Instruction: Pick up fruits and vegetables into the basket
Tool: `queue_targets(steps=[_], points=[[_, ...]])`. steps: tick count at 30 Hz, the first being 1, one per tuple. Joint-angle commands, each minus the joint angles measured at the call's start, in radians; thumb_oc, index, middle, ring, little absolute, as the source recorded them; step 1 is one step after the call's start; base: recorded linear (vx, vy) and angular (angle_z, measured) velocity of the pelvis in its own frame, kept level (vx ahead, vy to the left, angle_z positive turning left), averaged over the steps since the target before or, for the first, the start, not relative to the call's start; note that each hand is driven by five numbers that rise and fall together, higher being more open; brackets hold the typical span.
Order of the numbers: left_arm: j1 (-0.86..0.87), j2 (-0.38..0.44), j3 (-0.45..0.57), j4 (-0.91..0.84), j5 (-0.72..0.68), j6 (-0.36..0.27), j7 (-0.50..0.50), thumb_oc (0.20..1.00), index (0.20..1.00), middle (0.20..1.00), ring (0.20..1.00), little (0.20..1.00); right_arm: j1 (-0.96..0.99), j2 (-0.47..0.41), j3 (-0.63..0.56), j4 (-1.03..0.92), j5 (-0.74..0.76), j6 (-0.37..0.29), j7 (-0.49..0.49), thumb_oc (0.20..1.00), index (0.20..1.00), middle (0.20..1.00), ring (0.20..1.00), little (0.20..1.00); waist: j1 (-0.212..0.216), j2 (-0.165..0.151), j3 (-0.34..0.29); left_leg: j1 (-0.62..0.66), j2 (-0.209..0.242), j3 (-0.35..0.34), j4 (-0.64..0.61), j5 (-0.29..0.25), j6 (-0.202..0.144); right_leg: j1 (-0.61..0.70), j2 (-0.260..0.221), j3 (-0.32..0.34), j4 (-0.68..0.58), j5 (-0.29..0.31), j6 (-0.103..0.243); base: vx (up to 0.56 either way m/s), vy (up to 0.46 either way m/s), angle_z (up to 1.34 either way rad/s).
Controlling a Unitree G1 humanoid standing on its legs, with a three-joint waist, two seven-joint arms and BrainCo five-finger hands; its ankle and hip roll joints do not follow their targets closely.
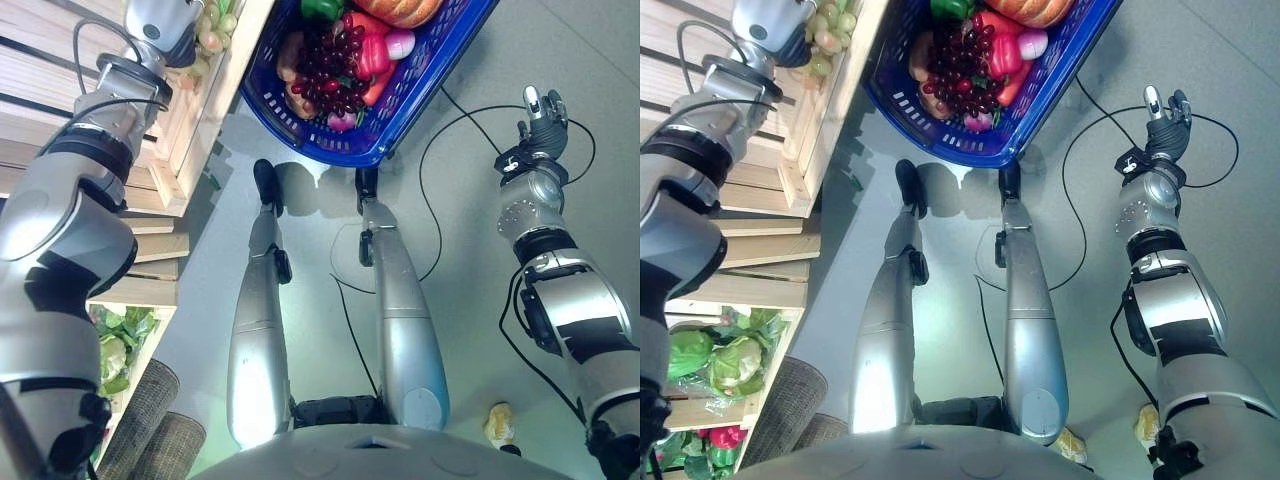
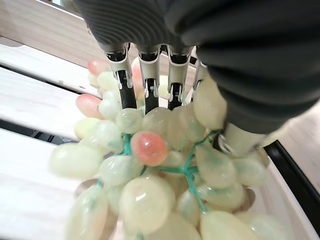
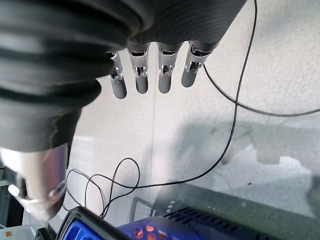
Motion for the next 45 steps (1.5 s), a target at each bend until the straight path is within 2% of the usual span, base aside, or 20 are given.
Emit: queue_targets(steps=[1,11,15,18,20,24,27,34,37,39,45], points=[[0.078,-0.002,0.044,0.088,-0.019,0.026,-0.051,0.2,0.2,0.2,0.2,0.2,0.031,-0.018,0.002,-0.02,0.041,-0.05,-0.012,1.0,1.0,1.0,1.0,1.0,0.01,-0.009,-0.048,-0.027,-0.003,-0.015,0.091,-0.111,0.023,0.063,0.009,0.017,-0.186,0.138,0.044,0.0,0.0,0.0],[0.086,0.004,0.052,0.099,-0.054,0.011,-0.038,0.2,0.2,0.2,0.2,0.2,0.036,-0.018,0.005,-0.019,0.055,-0.053,0.0,1.0,1.0,1.0,1.0,1.0,0.011,-0.007,-0.048,-0.021,-0.003,-0.016,0.092,-0.111,0.022,0.067,0.006,0.016,-0.184,0.138,0.045,0.0,0.0,0.0],[0.099,0.005,0.087,0.08,-0.226,0.002,-0.032,0.2,0.2,0.2,0.2,0.2,0.045,-0.016,0.004,-0.03,0.05,-0.051,-0.001,1.0,1.0,1.0,1.0,1.0,0.013,-0.002,-0.048,-0.019,-0.005,-0.015,0.089,-0.108,0.024,0.066,0.007,0.019,-0.182,0.138,0.043,0.0,0.0,0.0],[0.108,0.007,0.15,0.07,-0.492,-0.058,-0.016,0.2,0.2,0.2,0.2,0.2,0.052,-0.012,0.002,-0.036,0.048,-0.048,-0.001,1.0,1.0,1.0,1.0,1.0,0.017,-0.004,-0.048,-0.014,-0.004,-0.017,0.085,-0.105,0.025,0.071,0.009,0.019,-0.182,0.136,0.041,0.0,0.0,0.0],[0.117,0.01,0.217,0.061,-0.611,-0.101,-0.037,0.2,0.2,0.2,0.2,0.2,0.061,-0.01,-0.005,-0.042,0.045,-0.044,0.002,1.0,1.0,1.0,1.0,1.0,0.019,-0.004,-0.048,-0.006,-0.004,-0.016,0.081,-0.104,0.025,0.077,0.01,0.019,-0.18,0.131,0.041,0.0,0.0,0.0],[0.152,0.016,0.37,0.026,-0.845,-0.189,-0.108,0.2,0.2,0.2,0.2,0.2,0.089,0.003,-0.024,-0.068,0.027,-0.042,-0.003,1.0,1.0,1.0,1.0,1.0,0.025,-0.005,-0.048,0.011,-0.007,-0.018,0.075,-0.102,0.026,0.092,0.013,0.017,-0.179,0.126,0.039,0.0,-0.019,0.0],[0.202,0.012,0.476,-0.018,-0.997,-0.25,-0.196,0.2,0.2,0.2,0.2,0.2,0.109,0.016,-0.038,-0.098,-0.005,-0.038,0.002,1.0,1.0,1.0,1.0,1.0,0.029,-0.004,-0.048,0.026,-0.011,-0.02,0.072,-0.103,0.027,0.104,0.014,0.013,-0.178,0.124,0.037,0.0,-0.012,0.0],[0.317,-0.001,0.598,-0.151,-1.178,-0.334,-0.305,0.2,0.2,0.2,0.2,0.2,0.161,0.027,-0.024,-0.216,-0.131,-0.045,-0.008,1.0,1.0,1.0,1.0,1.0,0.039,-0.001,-0.048,0.041,-0.015,-0.022,0.064,-0.096,0.03,0.119,0.013,0.005,-0.179,0.123,0.033,0.0,0.0,0.0],[0.35,-0.006,0.622,-0.192,-1.209,-0.349,-0.312,0.2,0.2,0.2,0.2,0.2,0.177,0.026,-0.02,-0.253,-0.141,-0.047,-0.009,1.0,1.0,1.0,1.0,1.0,0.041,0.0,-0.048,0.045,-0.016,-0.022,0.061,-0.098,0.031,0.123,0.014,0.003,-0.177,0.119,0.032,0.0,0.0,0.0],[0.402,-0.018,0.652,-0.242,-1.265,-0.386,-0.325,0.2,0.2,0.2,0.2,0.2,0.209,0.032,-0.01,-0.302,-0.221,-0.062,-0.011,1.0,1.0,1.0,1.0,1.0,0.046,0.0,-0.048,0.048,-0.017,-0.023,0.067,-0.105,0.034,0.127,0.011,-0.002,-0.17,0.11,0.031,0.0,-0.028,0.06],[0.529,-0.059,0.712,-0.423,-1.371,-0.471,-0.359,0.2,0.2,0.2,0.2,0.2,0.281,0.028,0.052,-0.529,-0.405,-0.047,-0.04,1.0,1.0,1.0,1.0,1.0,0.057,0.001,-0.048,0.048,-0.027,-0.029,0.07,-0.104,0.039,0.13,0.005,-0.017,-0.164,0.104,0.031,-0.01,-0.02,0.06]])
